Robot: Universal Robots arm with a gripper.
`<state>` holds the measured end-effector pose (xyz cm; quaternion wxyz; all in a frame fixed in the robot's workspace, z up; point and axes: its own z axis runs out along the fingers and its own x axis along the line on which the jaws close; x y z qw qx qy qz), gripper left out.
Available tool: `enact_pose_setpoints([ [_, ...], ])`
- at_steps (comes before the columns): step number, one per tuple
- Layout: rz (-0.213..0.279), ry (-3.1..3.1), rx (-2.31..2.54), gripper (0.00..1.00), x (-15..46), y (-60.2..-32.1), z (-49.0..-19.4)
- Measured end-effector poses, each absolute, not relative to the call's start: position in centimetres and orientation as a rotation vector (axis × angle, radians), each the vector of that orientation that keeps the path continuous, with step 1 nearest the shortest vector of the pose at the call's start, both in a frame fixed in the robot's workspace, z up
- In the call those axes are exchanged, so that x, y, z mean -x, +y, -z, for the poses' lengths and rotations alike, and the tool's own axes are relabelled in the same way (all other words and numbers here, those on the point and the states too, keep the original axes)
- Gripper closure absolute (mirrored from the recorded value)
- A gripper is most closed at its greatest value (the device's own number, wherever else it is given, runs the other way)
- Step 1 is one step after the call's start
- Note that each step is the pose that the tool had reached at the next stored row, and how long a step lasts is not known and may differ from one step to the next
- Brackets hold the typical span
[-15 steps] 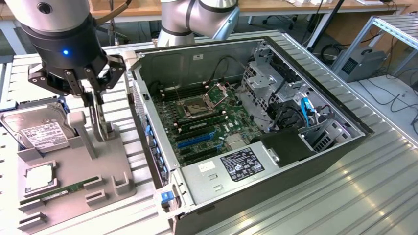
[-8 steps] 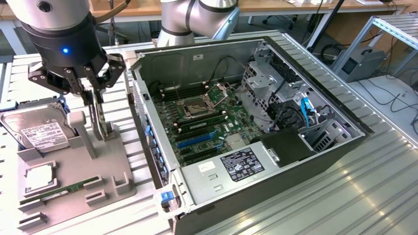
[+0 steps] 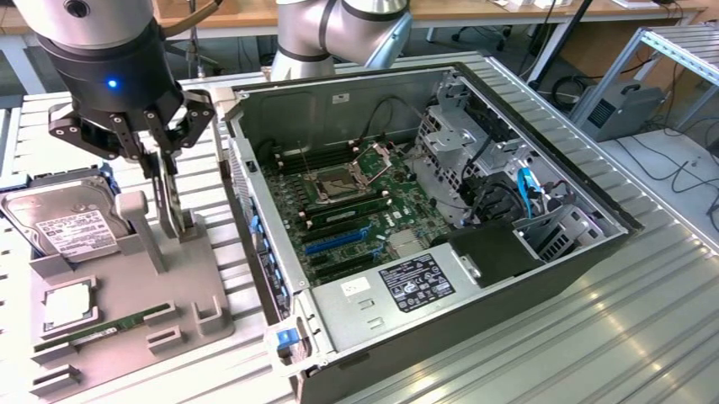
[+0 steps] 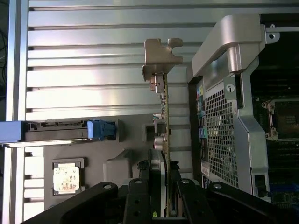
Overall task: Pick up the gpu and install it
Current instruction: 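Pick up the gpu and move the gpu toward the slot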
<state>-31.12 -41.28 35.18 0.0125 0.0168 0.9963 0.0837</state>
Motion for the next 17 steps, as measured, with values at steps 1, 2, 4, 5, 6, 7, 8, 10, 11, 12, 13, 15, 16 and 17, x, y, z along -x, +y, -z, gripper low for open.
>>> enact_pose_setpoints([
  [1,-0.261,3.105,-0.053,0.73,31.12,-41.25,-35.18],
  [2,-0.261,3.105,-0.052,0.73,31.12,-41.21,-35.18],
  [4,-0.261,3.105,-0.053,0.73,31.12,-41.13,-35.18],
  [5,-0.262,3.105,-0.053,0.73,31.12,-41.09,-35.18],
  [6,-0.262,3.105,-0.053,0.73,31.12,-41.05,-35.18],
  [7,-0.262,3.105,-0.053,0.73,31.12,-41.01,-35.18],
  [8,-0.262,3.105,-0.053,0.73,31.12,-40.97,-35.18],
  [10,-0.262,3.105,-0.053,0.73,31.12,-40.89,-35.18],
  [11,-0.262,3.105,-0.053,0.73,31.12,-40.85,-35.18],
  [12,-0.262,3.105,-0.053,0.73,31.12,-40.81,-35.18],
  [13,-0.262,3.105,-0.053,0.73,31.12,-40.77,-35.19],
  [15,-0.263,3.105,-0.053,0.73,31.12,-40.67,-35.19],
  [16,-0.263,3.105,-0.053,0.73,31.12,-40.62,-35.19],
  [17,-0.263,3.105,-0.053,0.73,31.12,-40.59,-35.18],
])
